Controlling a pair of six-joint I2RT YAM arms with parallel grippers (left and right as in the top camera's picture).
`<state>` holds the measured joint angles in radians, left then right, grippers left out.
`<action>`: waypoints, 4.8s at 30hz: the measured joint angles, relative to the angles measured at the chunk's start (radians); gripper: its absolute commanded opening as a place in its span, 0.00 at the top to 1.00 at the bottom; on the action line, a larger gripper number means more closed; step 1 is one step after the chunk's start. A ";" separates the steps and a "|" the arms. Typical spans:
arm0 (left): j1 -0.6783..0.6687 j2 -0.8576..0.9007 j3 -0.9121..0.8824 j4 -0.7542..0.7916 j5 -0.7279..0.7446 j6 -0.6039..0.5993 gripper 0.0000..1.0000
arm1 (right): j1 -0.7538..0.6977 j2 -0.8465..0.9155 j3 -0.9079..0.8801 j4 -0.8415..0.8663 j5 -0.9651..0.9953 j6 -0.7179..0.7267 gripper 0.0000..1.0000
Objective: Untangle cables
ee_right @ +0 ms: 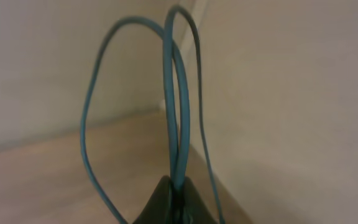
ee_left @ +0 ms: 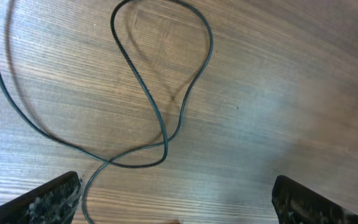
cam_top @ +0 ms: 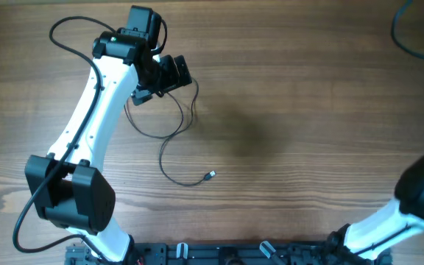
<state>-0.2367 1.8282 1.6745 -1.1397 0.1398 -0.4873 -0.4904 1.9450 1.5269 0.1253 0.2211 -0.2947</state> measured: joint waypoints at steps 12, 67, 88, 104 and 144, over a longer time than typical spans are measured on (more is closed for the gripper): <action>0.000 0.000 0.000 0.000 0.000 0.000 0.00 | 0.003 0.329 -0.001 0.040 -0.010 -0.332 0.00; 0.023 0.001 0.000 -0.064 -0.016 0.004 0.00 | 0.914 0.101 -0.208 -0.577 -0.747 0.718 0.00; 0.397 0.001 0.000 -0.141 -0.060 0.004 0.00 | 1.215 0.102 -0.217 -0.352 -0.468 0.828 0.06; 0.426 0.001 0.000 -0.143 -0.060 0.004 0.00 | 1.236 0.188 -0.212 -0.239 -0.246 0.788 0.96; 0.426 0.001 0.000 -0.144 -0.059 0.004 0.00 | 0.490 -0.028 -0.123 -0.145 -0.142 -0.073 0.90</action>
<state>0.1890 1.8290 1.6745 -1.2835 0.0807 -0.4835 -0.0002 1.9171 1.4040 -0.0196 0.0788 -0.3679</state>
